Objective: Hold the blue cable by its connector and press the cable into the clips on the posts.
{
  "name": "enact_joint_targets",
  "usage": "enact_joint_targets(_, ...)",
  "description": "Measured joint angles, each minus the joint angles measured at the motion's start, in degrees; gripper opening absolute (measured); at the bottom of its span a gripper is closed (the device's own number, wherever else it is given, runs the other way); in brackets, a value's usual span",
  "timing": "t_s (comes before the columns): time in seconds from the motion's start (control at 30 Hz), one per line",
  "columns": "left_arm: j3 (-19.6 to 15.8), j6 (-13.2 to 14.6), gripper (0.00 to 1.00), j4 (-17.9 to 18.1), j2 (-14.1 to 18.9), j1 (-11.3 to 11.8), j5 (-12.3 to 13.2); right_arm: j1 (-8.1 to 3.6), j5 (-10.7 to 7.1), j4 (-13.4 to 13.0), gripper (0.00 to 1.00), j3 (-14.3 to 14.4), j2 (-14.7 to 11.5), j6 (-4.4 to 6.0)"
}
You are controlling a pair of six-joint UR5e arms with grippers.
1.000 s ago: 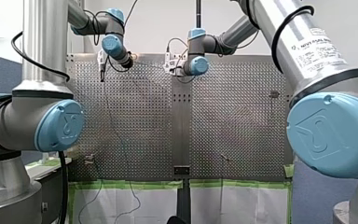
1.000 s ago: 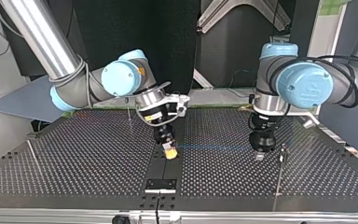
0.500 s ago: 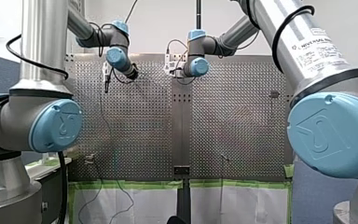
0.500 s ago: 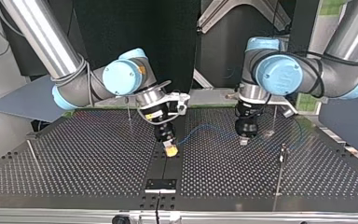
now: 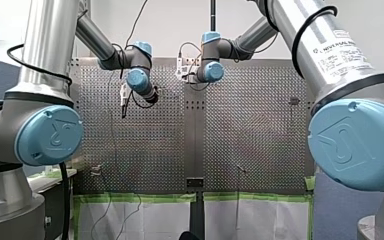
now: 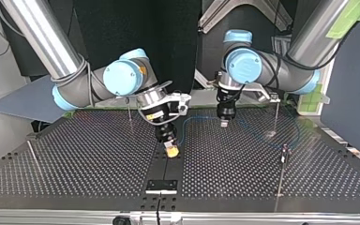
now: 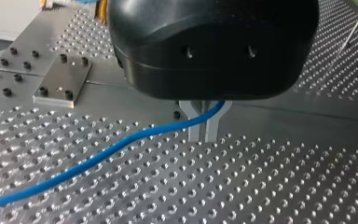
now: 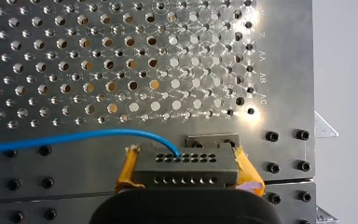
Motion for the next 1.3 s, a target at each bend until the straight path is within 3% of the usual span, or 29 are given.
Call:
enact_joint_targets(0.4,-3.18,-1.67,0.00,3.75,-0.06,-0.40,-0.76,0.00,0.00,0.00,0.00,-0.01,0.00,0.00)
enact_joint_targets(1.0,-3.39,-2.43,0.00,4.11,-0.07,0.12,-0.80,0.00,0.00,0.00,0.00,-0.01,0.00,0.00)
enact_joint_targets(1.07,-3.39,-2.56,0.00,4.11,-0.07,0.13,-0.80,0.00,0.00,0.00,0.17,0.00,0.00,0.00)
enact_joint_targets(1.1,-3.39,-2.59,0.00,4.11,-0.06,0.13,-0.81,0.00,0.00,0.00,0.17,-0.01,0.00,0.00)
enact_joint_targets(1.17,-3.39,-2.65,0.00,4.11,-0.07,0.15,-0.81,0.00,0.00,0.00,0.37,0.00,0.00,0.00)
enact_joint_targets(1.2,-3.39,-2.68,0.00,4.11,-0.07,0.18,-0.81,0.00,0.00,0.00,0.37,-0.01,0.00,0.00)
enact_joint_targets(1.27,-3.39,-2.80,0.00,4.11,-0.08,0.21,-0.81,0.00,0.00,0.00,0.56,-0.01,0.00,0.00)
enact_joint_targets(1.3,-3.39,-2.84,0.00,4.11,-0.08,0.22,-0.81,0.00,0.00,0.00,0.56,0.00,0.00,0.00)
